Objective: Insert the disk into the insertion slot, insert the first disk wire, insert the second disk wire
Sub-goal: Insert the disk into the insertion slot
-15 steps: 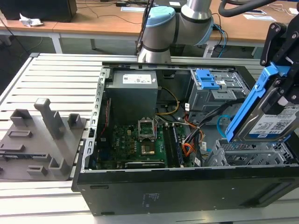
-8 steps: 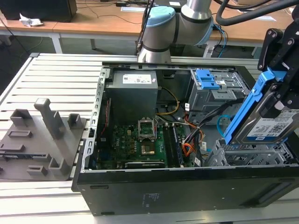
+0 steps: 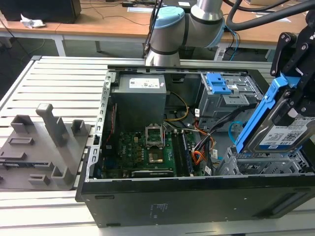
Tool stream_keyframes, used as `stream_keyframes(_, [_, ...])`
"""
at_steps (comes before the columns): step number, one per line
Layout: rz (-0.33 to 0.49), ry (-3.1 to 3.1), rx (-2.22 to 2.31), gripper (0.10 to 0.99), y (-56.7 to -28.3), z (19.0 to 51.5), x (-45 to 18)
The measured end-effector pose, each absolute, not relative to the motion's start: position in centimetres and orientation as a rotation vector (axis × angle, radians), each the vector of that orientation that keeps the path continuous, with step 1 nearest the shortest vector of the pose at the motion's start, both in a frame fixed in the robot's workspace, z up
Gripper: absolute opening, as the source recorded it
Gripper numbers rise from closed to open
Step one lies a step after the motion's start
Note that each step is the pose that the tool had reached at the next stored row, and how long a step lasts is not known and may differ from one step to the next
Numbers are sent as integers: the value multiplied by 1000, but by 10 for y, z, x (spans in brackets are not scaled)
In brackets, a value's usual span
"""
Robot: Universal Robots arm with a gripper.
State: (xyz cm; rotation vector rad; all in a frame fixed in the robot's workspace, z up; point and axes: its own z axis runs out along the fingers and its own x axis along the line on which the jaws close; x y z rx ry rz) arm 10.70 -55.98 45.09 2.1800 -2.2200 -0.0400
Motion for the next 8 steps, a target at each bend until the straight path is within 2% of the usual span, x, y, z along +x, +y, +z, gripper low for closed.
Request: stream_keyframes(8, [-40, -2220, 2180, 365, -560, 446, 107])
